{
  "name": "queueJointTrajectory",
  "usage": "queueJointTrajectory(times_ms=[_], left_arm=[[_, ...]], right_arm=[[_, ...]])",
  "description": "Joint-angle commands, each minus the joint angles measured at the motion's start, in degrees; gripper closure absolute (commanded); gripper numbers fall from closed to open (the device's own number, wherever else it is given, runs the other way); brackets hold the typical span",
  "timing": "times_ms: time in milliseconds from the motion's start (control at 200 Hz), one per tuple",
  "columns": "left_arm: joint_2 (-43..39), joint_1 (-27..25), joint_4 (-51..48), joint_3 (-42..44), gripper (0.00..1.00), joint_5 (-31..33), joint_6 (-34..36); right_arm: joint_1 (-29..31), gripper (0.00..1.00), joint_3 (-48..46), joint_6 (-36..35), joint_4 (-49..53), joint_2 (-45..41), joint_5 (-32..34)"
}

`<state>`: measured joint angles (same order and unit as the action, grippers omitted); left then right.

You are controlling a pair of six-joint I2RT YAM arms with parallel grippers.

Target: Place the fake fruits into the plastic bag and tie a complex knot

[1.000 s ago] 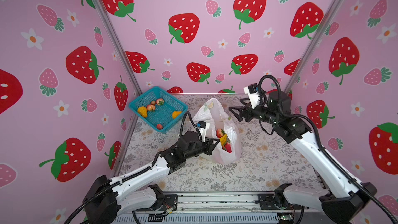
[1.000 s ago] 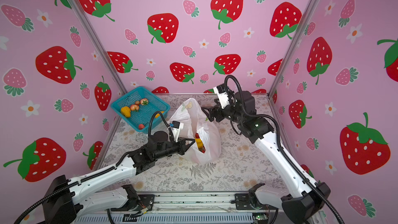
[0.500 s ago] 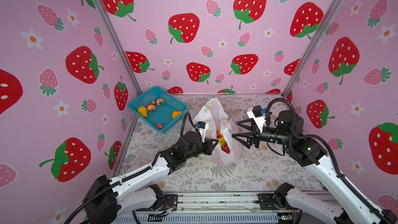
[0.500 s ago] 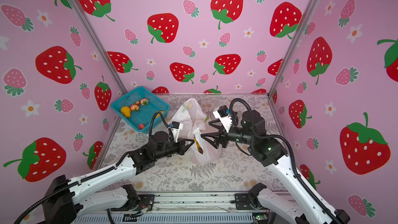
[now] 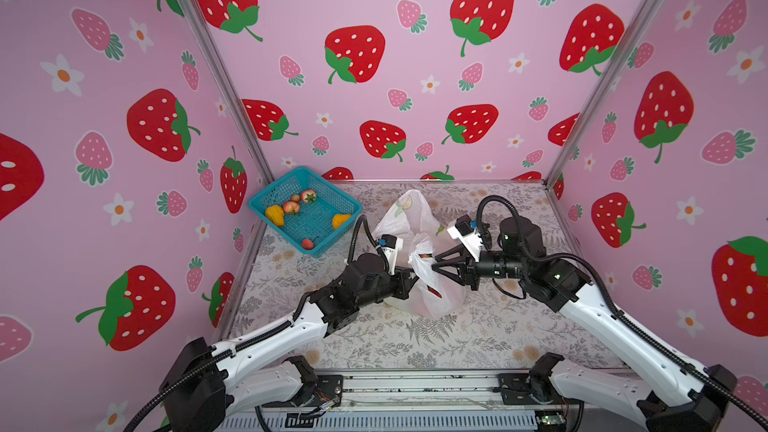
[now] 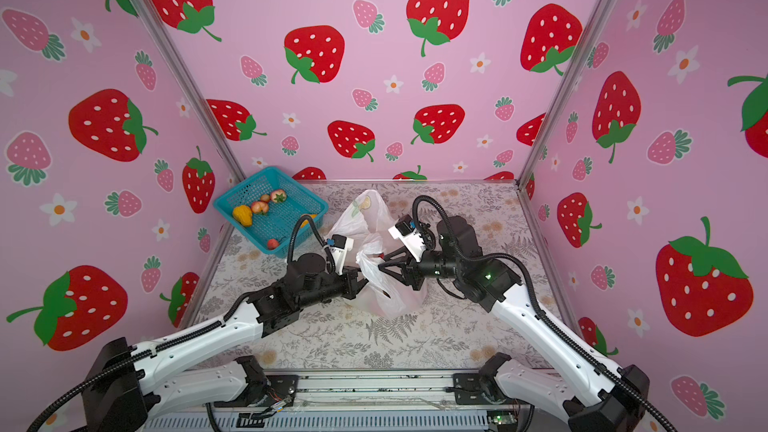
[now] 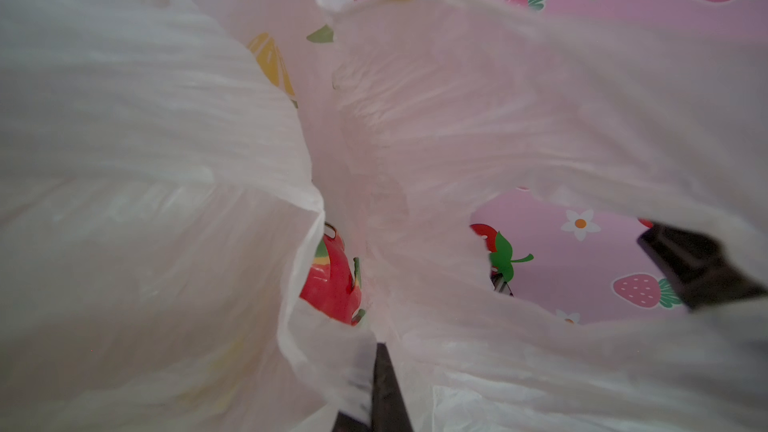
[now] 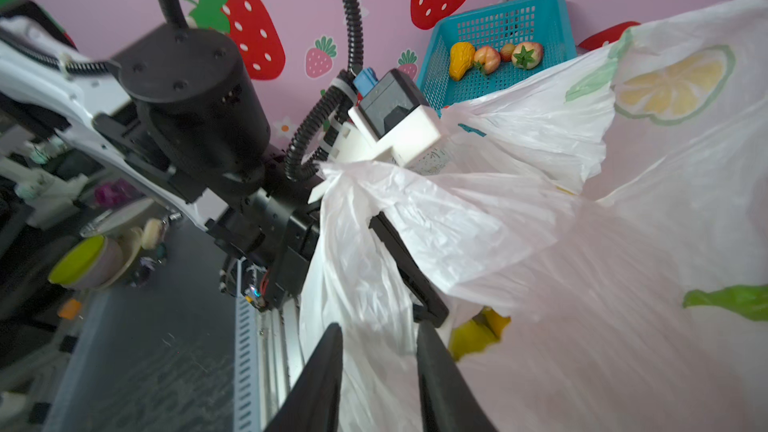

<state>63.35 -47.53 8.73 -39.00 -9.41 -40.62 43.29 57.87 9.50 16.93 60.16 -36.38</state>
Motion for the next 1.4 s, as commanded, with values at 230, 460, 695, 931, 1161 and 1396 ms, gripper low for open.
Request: queueJointTrajectory(times_ms=[230, 460, 695, 931, 1161, 1396], left_arm=[[-0.36, 0.24, -0.99, -0.99, 1.0, 1.16, -0.08], [-0.16, 0.33, -1.0, -1.07, 1.0, 2.74, -0.25], [0.13, 0.33, -1.33, -1.4, 1.0, 2.83, -0.34], [0.21, 0.32, -1.48, -1.27, 1.0, 3.02, -0.54], [0.28, 0.28, -1.77, -1.6, 1.0, 3.11, -0.25], [-0.67, 0.65, -2.18, -1.51, 0.99, 3.78, -0.01]], right_arm=[[0.33, 0.5, -0.22, -2.38, -2.66, 0.97, -2.35], [2.67, 0.23, 0.39, -8.7, 1.13, -3.17, 8.1], [7.6, 0.06, 0.16, -10.29, 1.77, -3.15, 18.08], [10.46, 0.07, -0.21, -10.38, -1.82, 0.11, 20.57], [10.5, 0.37, -1.33, -9.28, -5.97, 1.1, 23.12], [9.26, 0.85, -2.15, -5.82, -7.5, -1.25, 33.31]])
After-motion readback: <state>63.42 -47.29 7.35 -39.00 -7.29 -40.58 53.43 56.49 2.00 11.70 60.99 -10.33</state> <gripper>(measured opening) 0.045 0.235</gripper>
